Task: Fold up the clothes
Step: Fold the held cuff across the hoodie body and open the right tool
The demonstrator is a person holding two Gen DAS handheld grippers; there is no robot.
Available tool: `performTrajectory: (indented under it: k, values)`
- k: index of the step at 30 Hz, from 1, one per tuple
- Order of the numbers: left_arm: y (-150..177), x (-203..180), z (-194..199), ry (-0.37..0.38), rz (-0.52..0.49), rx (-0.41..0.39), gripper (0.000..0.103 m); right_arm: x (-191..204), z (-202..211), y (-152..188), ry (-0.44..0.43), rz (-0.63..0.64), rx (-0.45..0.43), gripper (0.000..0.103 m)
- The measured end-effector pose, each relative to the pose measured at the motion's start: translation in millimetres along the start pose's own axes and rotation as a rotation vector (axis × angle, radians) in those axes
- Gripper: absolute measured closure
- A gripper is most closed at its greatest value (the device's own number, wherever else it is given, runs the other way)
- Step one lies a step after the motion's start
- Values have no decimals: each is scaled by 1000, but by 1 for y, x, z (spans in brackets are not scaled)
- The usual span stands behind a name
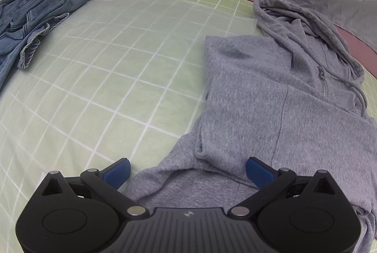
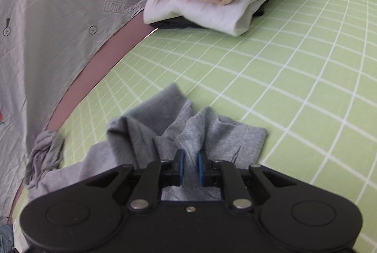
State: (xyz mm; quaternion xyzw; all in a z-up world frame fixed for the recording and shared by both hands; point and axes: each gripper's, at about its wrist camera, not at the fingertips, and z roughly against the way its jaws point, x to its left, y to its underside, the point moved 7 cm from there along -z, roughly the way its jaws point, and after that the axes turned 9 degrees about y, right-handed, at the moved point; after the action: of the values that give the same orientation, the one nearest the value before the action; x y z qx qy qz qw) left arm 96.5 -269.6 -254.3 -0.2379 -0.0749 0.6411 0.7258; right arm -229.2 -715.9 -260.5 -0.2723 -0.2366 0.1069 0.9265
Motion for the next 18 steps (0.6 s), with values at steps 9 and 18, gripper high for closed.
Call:
performTrajectory:
  k: [9,18]
  values:
    - [2,0,1,6,-17,-36,0,89,-13,6,-106,178,42,91]
    - [2,-1,1,9,-23,-44,0,197,-4,26,-344,352,105,91]
